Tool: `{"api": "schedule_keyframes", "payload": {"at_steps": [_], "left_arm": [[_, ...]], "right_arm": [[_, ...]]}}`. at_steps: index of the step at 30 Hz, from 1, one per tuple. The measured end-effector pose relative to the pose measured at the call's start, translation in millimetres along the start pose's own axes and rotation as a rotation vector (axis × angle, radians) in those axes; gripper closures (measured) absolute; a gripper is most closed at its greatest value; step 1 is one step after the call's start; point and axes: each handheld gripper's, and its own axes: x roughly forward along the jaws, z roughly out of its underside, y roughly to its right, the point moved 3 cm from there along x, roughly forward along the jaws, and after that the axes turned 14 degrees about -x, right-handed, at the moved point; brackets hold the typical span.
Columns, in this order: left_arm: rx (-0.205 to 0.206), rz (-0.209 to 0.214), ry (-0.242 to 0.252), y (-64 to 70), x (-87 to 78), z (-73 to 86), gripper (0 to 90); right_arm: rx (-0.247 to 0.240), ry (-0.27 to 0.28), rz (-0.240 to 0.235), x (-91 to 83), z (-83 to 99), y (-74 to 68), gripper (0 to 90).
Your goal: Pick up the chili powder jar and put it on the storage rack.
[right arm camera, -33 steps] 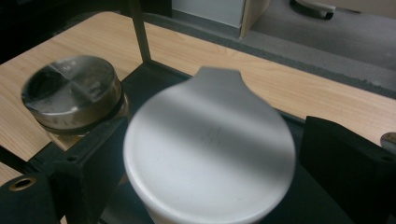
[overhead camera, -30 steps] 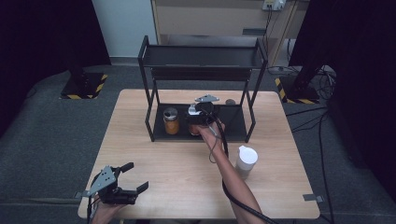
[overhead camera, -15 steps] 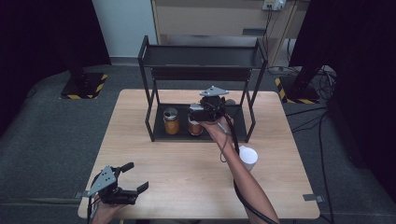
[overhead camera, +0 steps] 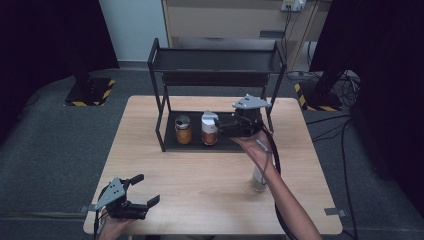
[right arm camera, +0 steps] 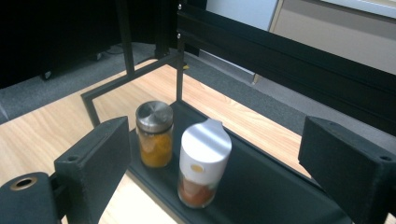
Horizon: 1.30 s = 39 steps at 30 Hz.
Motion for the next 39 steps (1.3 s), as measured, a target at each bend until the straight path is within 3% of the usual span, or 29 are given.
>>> {"api": "schedule_keyframes", "payload": {"at_steps": [8, 19, 25, 30, 39], "left_arm": [[0.0, 0.002, 0.002, -0.4, -0.3, 0.3, 2.7], [0.007, 0.0, -0.004, 0.1, 0.8, 0.2, 2.8], [0.005, -0.002, -0.007, 0.1, 1.1, 0.0, 2.8], [0.005, -0.004, -0.008, 0.3, 1.0, -0.1, 2.8], [0.005, -0.007, -0.01, 0.7, 1.4, -0.2, 2.8]], "right_arm": [[-0.015, 0.004, -0.008, -29.4, 15.4, 1.4, 9.7], [-0.004, 0.025, 0.01, -75.0, 52.2, -3.5, 9.5], [0.021, 0.033, 0.017, -99.2, 74.8, -5.5, 9.3], [0.073, 0.06, 0.009, -117.2, 96.5, -6.0, 8.5], [0.071, 0.053, 0.035, -142.1, 129.6, -12.9, 8.5]]}}
